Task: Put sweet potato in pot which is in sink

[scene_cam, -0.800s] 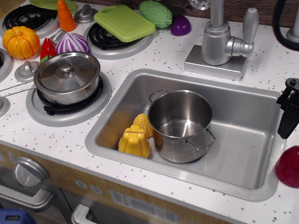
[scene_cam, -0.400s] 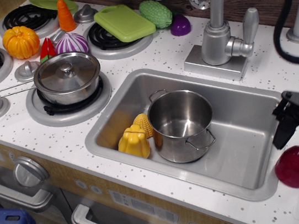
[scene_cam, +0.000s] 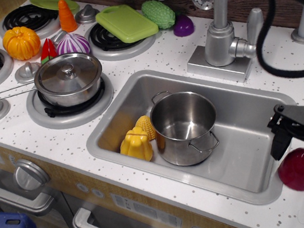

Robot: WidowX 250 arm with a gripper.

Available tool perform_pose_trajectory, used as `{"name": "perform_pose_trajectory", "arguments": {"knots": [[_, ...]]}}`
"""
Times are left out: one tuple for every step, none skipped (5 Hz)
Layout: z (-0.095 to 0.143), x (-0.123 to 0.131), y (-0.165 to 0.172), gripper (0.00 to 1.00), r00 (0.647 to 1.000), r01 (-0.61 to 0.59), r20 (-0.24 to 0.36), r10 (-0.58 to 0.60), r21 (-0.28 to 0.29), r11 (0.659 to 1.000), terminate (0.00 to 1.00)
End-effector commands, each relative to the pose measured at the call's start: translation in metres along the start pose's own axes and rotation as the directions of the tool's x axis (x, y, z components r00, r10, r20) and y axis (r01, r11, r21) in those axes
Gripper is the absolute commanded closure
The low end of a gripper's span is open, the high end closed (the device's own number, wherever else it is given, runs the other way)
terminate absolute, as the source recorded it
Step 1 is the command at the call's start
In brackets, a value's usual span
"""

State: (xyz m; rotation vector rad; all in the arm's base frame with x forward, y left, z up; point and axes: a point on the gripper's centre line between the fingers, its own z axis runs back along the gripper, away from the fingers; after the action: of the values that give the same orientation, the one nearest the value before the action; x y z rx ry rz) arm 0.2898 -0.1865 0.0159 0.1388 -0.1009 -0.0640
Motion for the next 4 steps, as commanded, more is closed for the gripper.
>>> {"name": "perform_pose_trajectory", "arguments": {"knots": [[0.003, 0.01, 0.008, 0.0, 0.998, -0.032, 0.058, 0.036, -0.079, 0.996, 0.0], [0.001, 0.011, 0.011, 1.0, 0.997, -0.03, 0.062, 0.036, -0.087, 0.996, 0.0], [0.021, 0.014, 0.035, 1.0, 0.999, 0.029, 0.044, -0.026, -0.069, 0.997, 0.0], [0.053, 0.026, 0.075, 1.0, 0.991, 0.131, 0.028, -0.132, 0.019, 0.991, 0.0]]}}
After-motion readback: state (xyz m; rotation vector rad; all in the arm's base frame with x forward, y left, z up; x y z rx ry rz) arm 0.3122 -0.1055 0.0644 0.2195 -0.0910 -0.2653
